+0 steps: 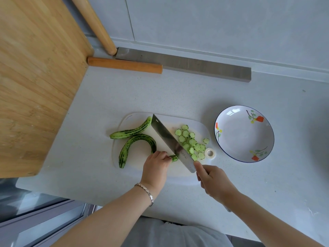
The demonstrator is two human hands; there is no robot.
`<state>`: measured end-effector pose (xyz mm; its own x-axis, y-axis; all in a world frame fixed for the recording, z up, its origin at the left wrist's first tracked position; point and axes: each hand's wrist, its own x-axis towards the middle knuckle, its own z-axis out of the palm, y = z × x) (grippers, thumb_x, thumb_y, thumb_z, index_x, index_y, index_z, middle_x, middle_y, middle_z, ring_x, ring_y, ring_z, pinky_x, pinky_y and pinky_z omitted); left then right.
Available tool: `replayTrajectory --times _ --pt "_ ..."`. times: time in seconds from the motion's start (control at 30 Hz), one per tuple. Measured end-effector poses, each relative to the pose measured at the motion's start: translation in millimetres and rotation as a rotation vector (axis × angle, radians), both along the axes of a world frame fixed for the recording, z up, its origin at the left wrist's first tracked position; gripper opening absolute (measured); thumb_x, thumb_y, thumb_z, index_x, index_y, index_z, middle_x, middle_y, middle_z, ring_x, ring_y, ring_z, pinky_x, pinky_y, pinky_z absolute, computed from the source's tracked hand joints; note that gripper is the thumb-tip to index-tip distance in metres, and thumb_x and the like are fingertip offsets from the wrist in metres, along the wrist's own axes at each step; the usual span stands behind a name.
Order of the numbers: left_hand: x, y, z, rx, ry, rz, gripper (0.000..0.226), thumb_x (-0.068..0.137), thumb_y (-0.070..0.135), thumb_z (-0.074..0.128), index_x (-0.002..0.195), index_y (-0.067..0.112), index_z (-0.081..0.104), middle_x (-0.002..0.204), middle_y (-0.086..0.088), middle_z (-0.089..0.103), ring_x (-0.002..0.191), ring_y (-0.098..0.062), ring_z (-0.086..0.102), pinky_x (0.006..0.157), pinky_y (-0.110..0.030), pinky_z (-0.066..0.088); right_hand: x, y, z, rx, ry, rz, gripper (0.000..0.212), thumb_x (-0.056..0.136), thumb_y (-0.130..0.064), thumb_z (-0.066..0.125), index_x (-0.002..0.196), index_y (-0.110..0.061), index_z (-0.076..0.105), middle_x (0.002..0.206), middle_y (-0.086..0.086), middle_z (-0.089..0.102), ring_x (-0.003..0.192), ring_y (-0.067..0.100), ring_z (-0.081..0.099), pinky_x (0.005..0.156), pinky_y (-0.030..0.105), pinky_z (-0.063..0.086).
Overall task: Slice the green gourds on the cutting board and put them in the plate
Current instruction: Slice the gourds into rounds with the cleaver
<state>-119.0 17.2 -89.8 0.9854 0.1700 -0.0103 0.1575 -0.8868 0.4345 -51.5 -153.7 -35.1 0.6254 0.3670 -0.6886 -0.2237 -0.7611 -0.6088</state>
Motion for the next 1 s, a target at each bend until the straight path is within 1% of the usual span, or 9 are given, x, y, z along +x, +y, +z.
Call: replayTrajectory --times 0.13,0.27,0.43,0.57,0.63,0.7,0.77,0.9,1.0 --pt "0 -1 -1 0.000 0.011 -0.004 0.036 0.033 -0.014 0.080 0.059 0.009 0.071 0.063 -0.001 0.063 0.057 -0.020 0.059 0.052 -0.020 0.046 -2 3 -4 -0.035 -0.011 0.044 0.050 0.091 -0.055 0.039 0.067 -0.011 0.039 0.056 0.001 0.033 0.050 0.016 0.026 0.054 0.028 0.025" --pt "-1 -1 -1 -0.006 0.007 0.002 0.036 0.035 -0.014 0.080 0.061 0.010 0.071 0.063 0.000 0.063 0.058 -0.020 0.060 0.052 -0.020 0.047 -6 8 -11 -0.067 -0.050 0.057 0.050 0.092 -0.053 0.039 0.065 -0.011 0.034 0.061 0.005 0.035 0.055 0.017 0.029 0.056 0.028 0.026" --pt "-2 2 -4 -0.047 0.011 0.053 0.032 0.042 -0.011 0.083 0.063 0.009 0.070 0.066 0.000 0.062 0.060 -0.019 0.059 0.045 -0.020 0.046 -9 8 -19 -0.054 -0.019 -0.006 0.050 0.091 -0.055 0.038 0.065 -0.013 0.035 0.060 0.004 0.033 0.056 0.019 0.028 0.058 0.030 0.025" --pt "-6 5 -2 -0.061 -0.004 0.053 0.031 0.041 -0.011 0.085 0.063 0.006 0.070 0.071 -0.001 0.064 0.065 -0.019 0.062 0.038 -0.020 0.048 -2 4 -17 -0.019 0.022 -0.076 0.051 0.091 -0.056 0.039 0.063 -0.013 0.041 0.050 -0.001 0.038 0.047 0.017 0.032 0.053 0.028 0.029" --pt "-7 5 0 -0.034 -0.016 0.033 0.034 0.039 -0.012 0.084 0.065 0.006 0.071 0.070 -0.002 0.064 0.066 -0.019 0.063 0.037 -0.020 0.048 -1 2 -14 0.008 0.047 -0.093 0.052 0.090 -0.056 0.040 0.060 -0.013 0.042 0.044 -0.007 0.038 0.041 0.013 0.031 0.049 0.026 0.029" --pt "-6 5 0 -0.014 -0.014 0.027 0.035 0.038 -0.013 0.084 0.065 0.005 0.072 0.069 -0.003 0.064 0.066 -0.020 0.064 0.037 -0.019 0.048 -2 1 -9 0.037 0.062 -0.093 0.052 0.091 -0.054 0.041 0.059 -0.013 0.041 0.041 -0.008 0.036 0.038 0.011 0.029 0.045 0.024 0.027" --pt "-6 4 -1 -0.009 -0.014 0.028 0.036 0.037 -0.013 0.084 0.065 0.005 0.072 0.069 -0.004 0.064 0.066 -0.021 0.064 0.038 -0.020 0.048 -4 1 -5 0.044 0.053 -0.066 0.050 0.092 -0.052 0.040 0.061 -0.012 0.041 0.044 -0.006 0.037 0.039 0.011 0.029 0.045 0.023 0.028" --pt "-5 5 -5 -0.009 -0.019 0.026 0.036 0.036 -0.014 0.083 0.063 0.006 0.071 0.069 -0.002 0.063 0.066 -0.020 0.063 0.039 -0.018 0.047 -6 4 -6 -0.007 0.010 0.002 0.050 0.092 -0.054 0.038 0.066 -0.011 0.040 0.056 0.004 0.035 0.050 0.017 0.028 0.053 0.028 0.027" --pt "-5 4 -6 0.002 -0.026 0.034 0.036 0.034 -0.014 0.082 0.061 0.007 0.071 0.067 -0.001 0.063 0.064 -0.019 0.062 0.037 -0.018 0.045 -9 9 -11 -0.028 -0.002 0.005 0.050 0.091 -0.054 0.039 0.066 -0.011 0.036 0.059 0.004 0.033 0.051 0.016 0.026 0.054 0.028 0.025"
